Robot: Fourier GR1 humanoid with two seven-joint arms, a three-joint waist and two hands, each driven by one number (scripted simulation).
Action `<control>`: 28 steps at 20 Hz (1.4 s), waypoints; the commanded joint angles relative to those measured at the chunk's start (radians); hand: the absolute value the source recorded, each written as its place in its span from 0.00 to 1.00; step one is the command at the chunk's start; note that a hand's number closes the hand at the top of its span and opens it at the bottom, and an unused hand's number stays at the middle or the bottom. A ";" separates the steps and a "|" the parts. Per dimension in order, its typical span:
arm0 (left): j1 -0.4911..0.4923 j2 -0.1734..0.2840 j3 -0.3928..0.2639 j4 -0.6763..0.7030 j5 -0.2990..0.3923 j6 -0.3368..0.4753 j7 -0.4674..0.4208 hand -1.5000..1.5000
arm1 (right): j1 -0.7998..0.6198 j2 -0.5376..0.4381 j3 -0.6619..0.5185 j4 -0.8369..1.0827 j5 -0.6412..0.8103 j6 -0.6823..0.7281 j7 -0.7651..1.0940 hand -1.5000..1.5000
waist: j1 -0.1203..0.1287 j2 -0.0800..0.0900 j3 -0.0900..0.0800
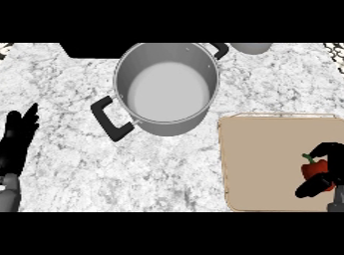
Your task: Pick the bell pepper from the tray and place it in the pot
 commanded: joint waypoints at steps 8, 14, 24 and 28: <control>-0.066 -0.008 0.043 0.103 -0.013 -0.004 -0.054 0.50 | 0.086 0.012 0.077 -0.201 0.121 -0.025 0.029 1.00 | -0.011 0.005 0.007; 0.041 -0.036 0.002 -0.035 -0.034 0.009 0.011 0.50 | 0.325 0.271 0.417 -0.458 0.277 -0.056 0.317 1.00 | -0.015 -0.003 0.006; 0.037 -0.005 0.036 -0.001 -0.003 -0.036 -0.035 0.50 | 0.247 0.277 0.713 -0.776 0.697 -0.035 0.487 1.00 | -0.001 -0.001 0.005; 0.007 -0.038 0.016 0.057 -0.030 -0.005 -0.064 0.50 | 0.062 0.278 0.828 -0.858 0.802 0.009 0.471 1.00 | 0.002 0.001 0.003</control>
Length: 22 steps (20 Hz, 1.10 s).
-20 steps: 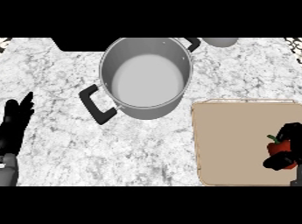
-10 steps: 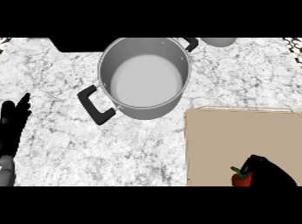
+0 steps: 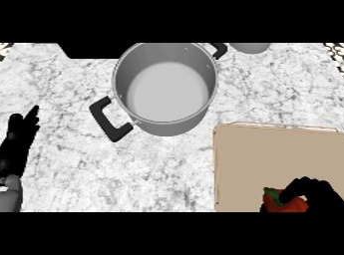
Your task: Pick the bell pepper from the tray and place it in the pot
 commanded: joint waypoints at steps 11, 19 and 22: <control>0.000 -0.014 -0.014 -0.022 -0.007 -0.008 0.007 0.50 | -0.685 0.009 0.107 0.054 -0.009 0.254 0.247 1.00 | 0.032 0.005 -0.001; -0.043 -0.016 -0.028 0.001 -0.020 -0.011 0.015 0.50 | -0.910 0.009 -0.153 0.268 -0.296 0.211 0.277 1.00 | 0.056 0.011 -0.001; -0.052 -0.009 -0.015 0.026 -0.008 -0.020 0.002 0.50 | -0.999 0.009 -0.243 0.376 -0.383 0.197 0.292 1.00 | 0.056 0.012 -0.001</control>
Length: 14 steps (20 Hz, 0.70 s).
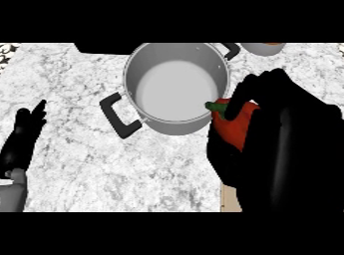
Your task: Pick the bell pepper from the tray and place it in the pot
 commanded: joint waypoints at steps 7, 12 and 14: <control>-0.056 0.001 -0.002 0.031 -0.002 -0.008 0.012 0.50 | -0.312 0.010 -0.227 0.479 -0.293 -0.081 0.182 1.00 | 0.013 0.007 0.001; -0.072 0.004 0.000 0.052 -0.010 -0.004 -0.002 0.50 | -0.340 0.010 -0.219 0.663 -0.416 -0.231 0.210 1.00 | 0.016 0.007 0.002; -0.045 -0.007 -0.007 0.039 -0.011 -0.001 -0.014 0.50 | -0.316 0.010 -0.285 0.730 -0.439 -0.310 0.178 1.00 | 0.028 0.012 0.003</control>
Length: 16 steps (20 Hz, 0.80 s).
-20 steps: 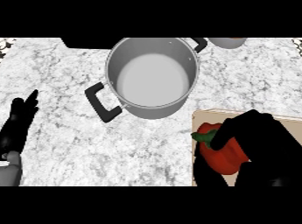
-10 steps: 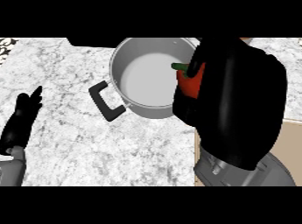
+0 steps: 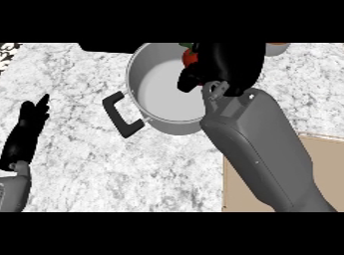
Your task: Pick the bell pepper from the tray and place it in the pot
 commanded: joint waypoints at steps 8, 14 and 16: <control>0.036 -0.018 -0.005 0.003 0.006 -0.005 -0.035 0.50 | -0.003 0.008 -0.040 0.270 -0.202 -0.528 0.009 0.00 | 0.011 0.003 0.002; 0.000 -0.017 -0.008 -0.008 -0.004 0.003 0.017 0.50 | -0.027 0.008 -0.053 0.265 -0.123 -0.837 -0.025 0.00 | -0.006 -0.003 0.002; 0.032 0.017 0.036 0.017 0.017 -0.010 -0.030 0.50 | -0.025 0.008 -0.072 0.222 -0.099 -0.876 -0.002 0.00 | -0.028 -0.011 0.001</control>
